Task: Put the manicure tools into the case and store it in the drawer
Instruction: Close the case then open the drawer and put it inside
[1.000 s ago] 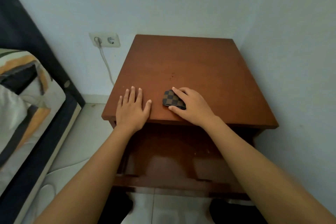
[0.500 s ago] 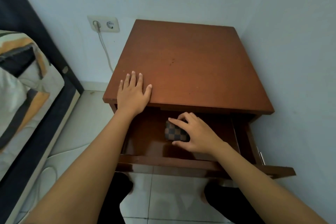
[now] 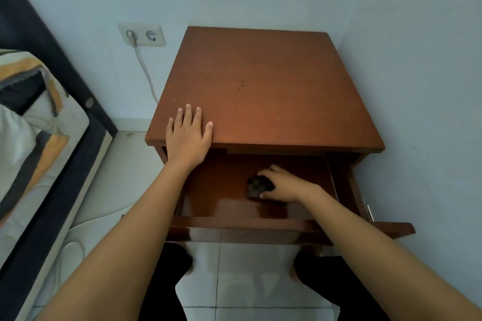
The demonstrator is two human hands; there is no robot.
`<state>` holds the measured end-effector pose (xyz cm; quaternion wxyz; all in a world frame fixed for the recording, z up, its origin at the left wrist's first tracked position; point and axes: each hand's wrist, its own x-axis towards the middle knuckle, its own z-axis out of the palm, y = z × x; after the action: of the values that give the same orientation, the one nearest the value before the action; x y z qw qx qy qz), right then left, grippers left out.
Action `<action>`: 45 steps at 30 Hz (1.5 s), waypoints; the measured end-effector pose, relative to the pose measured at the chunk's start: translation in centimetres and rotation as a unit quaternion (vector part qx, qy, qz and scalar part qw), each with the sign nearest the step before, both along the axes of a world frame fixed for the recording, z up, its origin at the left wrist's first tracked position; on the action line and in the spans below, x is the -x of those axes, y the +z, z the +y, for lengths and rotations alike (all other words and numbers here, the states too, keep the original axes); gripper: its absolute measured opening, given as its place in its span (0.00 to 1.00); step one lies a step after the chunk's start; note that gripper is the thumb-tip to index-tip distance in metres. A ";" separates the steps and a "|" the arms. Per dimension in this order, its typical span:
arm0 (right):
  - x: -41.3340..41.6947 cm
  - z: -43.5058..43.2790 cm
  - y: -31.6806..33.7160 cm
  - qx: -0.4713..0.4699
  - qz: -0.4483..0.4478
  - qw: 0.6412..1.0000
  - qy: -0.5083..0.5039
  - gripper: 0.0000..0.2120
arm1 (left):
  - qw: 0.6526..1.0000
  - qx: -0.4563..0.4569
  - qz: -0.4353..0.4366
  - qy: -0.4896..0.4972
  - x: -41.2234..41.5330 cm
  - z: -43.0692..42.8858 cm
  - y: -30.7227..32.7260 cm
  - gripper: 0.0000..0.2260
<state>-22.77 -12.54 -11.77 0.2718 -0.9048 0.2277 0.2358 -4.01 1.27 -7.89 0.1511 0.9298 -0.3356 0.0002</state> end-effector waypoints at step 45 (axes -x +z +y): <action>0.5 0.2 2.2 0.334 -0.407 0.848 -0.063 0.14 | 0.960 0.136 -0.218 -0.114 6.3 -1.0 -4.1 0.19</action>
<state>-23.24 -12.35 -9.53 0.0361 -0.9396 0.2177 -0.2615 -10.31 0.29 -12.00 0.1982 0.8335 -0.4611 0.2312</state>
